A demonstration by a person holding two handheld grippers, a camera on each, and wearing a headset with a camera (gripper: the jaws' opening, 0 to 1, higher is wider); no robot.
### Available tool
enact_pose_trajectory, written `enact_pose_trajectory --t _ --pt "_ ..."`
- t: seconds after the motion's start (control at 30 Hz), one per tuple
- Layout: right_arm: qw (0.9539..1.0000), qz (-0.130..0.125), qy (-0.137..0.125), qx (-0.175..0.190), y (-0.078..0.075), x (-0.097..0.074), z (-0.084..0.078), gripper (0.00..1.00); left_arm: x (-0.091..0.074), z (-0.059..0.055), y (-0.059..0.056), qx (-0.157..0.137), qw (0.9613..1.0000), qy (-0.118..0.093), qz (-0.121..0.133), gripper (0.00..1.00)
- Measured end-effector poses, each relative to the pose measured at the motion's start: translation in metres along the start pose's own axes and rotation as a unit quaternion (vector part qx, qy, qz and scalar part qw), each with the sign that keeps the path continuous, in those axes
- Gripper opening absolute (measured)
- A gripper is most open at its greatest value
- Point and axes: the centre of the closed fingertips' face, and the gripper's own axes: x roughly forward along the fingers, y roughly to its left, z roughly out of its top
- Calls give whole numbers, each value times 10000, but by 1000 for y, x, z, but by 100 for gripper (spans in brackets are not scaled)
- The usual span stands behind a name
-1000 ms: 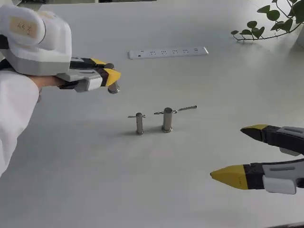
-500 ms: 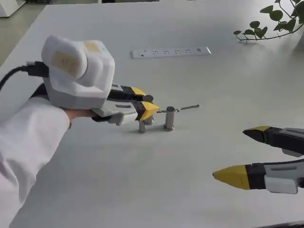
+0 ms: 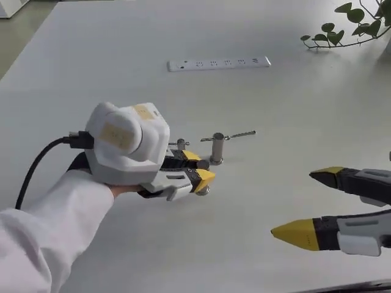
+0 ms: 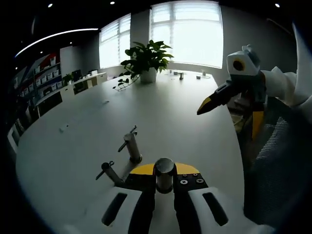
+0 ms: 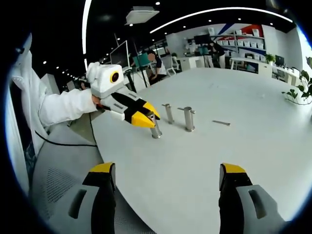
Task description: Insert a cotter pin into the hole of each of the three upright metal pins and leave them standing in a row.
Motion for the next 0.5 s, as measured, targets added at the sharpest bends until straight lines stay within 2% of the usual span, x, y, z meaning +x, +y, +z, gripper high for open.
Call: enact_pose_trajectory --t 0.5 --pt "10000 32 72 -1 2 2 -2 86 10 -15 -6 -10 9999 100 -81 11"
